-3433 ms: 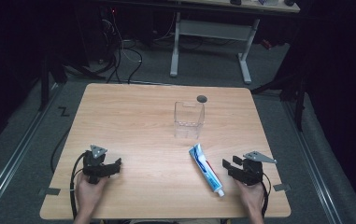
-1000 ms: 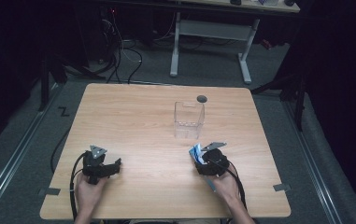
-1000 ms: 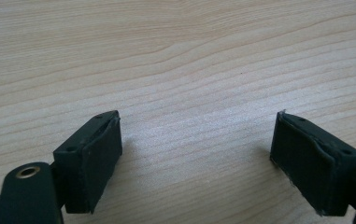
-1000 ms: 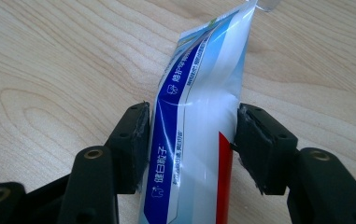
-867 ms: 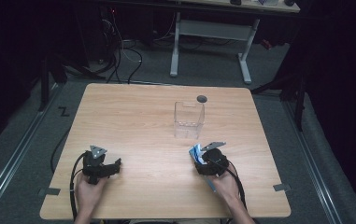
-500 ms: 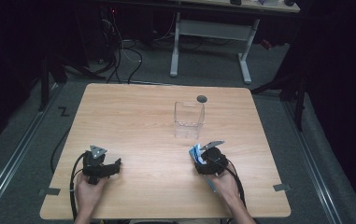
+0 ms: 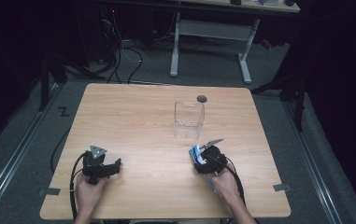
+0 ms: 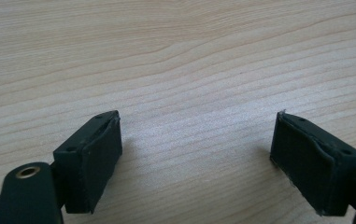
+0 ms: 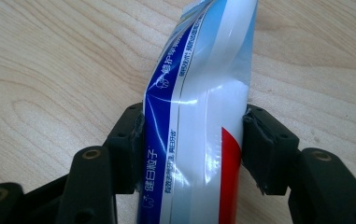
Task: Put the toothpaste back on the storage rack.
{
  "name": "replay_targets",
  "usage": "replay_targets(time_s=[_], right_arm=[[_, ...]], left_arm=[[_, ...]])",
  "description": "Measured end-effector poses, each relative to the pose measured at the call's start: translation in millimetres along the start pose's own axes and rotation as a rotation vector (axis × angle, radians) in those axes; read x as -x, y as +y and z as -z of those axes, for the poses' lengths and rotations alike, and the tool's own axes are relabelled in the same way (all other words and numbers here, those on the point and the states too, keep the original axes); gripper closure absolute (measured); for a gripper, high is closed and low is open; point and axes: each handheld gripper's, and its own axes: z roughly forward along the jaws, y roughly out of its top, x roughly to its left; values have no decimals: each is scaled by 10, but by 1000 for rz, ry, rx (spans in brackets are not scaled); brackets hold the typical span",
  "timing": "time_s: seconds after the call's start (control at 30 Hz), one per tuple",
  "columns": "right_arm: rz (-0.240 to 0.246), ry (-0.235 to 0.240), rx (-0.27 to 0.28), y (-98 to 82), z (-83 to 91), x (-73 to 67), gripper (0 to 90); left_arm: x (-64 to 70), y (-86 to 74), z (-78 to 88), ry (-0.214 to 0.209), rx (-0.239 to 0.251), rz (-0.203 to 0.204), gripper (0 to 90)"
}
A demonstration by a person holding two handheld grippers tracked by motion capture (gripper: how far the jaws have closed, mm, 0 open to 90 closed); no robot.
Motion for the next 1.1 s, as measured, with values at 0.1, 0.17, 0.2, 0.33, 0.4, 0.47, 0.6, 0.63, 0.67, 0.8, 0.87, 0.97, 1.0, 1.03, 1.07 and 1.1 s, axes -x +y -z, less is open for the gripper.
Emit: replay_targets(time_s=[0.1, 0.17, 0.2, 0.33, 0.4, 0.47, 0.6, 0.63, 0.67, 0.8, 0.87, 0.97, 1.0, 1.03, 1.07, 1.1], right_arm=[[15, -12, -2, 5, -4, -13, 454], [16, -18, -9, 11, -4, -22, 457], [19, -18, -13, 16, -4, -24, 459], [28, -16, -26, 31, -2, -24, 476], [33, -14, -27, 33, -2, -26, 482], [39, -11, -36, 44, 0, -32, 496], [55, -7, -37, 47, 4, -38, 527], [57, -9, -40, 49, 6, -45, 535], [60, -5, -38, 50, 4, -50, 544], [80, -18, -29, 42, 10, -76, 580], [88, -23, -28, 42, 12, -82, 598], [103, -30, -29, 38, 17, -88, 621], [105, -29, -29, 38, 18, -88, 623], [105, -28, -28, 37, 18, -86, 624], [103, -24, -27, 37, 17, -84, 625], [102, -23, -26, 36, 17, -83, 626]], left_arm=[[0, 0, 0, 0, 0, 0, 170], [0, 0, 0, 0, 0, 0, 170], [0, 0, 0, 0, 0, 0, 170], [0, 0, 0, 0, 0, 0, 170], [0, 0, 0, 0, 0, 0, 170], [0, 0, 0, 0, 0, 0, 170], [0, -1, 1, 0, 0, -1, 170], [0, -1, 1, 0, 0, -1, 170], [0, -1, 1, 0, 0, 0, 170], [-1, -1, 2, -1, -1, -1, 170], [-1, -1, 2, -2, -1, -1, 169], [-1, -1, 3, -1, -1, -2, 170], [-1, -1, 3, -1, -1, -2, 170], [-1, -1, 3, -1, -1, -2, 170], [-1, -1, 2, -2, -1, -2, 170], [0, -2, 2, -1, 0, -1, 170]])
